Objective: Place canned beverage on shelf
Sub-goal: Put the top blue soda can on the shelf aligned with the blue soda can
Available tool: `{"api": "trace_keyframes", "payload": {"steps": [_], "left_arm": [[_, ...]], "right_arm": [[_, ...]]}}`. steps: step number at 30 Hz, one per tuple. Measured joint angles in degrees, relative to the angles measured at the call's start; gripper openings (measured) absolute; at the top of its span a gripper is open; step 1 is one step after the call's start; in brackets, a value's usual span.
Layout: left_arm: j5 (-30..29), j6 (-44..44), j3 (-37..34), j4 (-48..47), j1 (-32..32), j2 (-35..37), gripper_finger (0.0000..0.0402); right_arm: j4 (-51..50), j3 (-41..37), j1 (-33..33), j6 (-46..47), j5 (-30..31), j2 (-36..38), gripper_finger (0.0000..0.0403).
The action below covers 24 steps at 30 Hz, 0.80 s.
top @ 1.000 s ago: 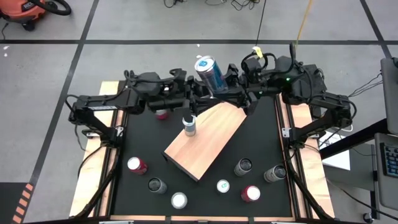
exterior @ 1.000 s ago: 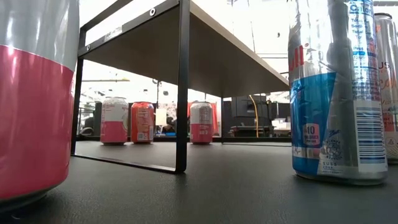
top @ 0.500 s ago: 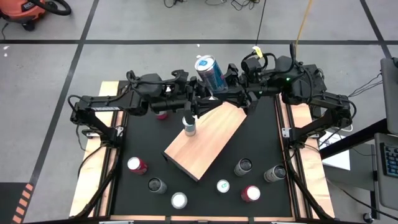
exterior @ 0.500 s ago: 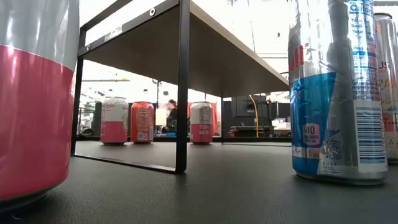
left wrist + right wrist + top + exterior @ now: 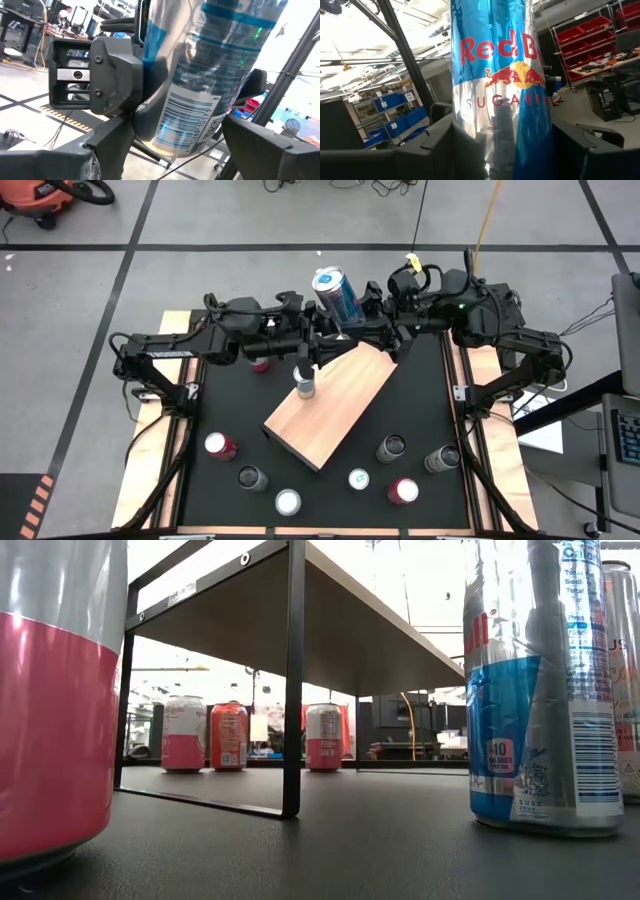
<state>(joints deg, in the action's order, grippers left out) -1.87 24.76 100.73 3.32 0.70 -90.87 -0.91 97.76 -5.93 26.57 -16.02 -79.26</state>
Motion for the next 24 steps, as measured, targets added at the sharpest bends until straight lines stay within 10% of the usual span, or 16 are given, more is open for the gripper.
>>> {"api": "trace_keyframes", "payload": {"steps": [24], "left_arm": [[-4.5,2.7,0.0,-1.1,-0.3,0.0,0.0277]], "right_arm": [[-1.5,0.0,0.0,-3.2,4.2,-0.2,0.0224]]}}
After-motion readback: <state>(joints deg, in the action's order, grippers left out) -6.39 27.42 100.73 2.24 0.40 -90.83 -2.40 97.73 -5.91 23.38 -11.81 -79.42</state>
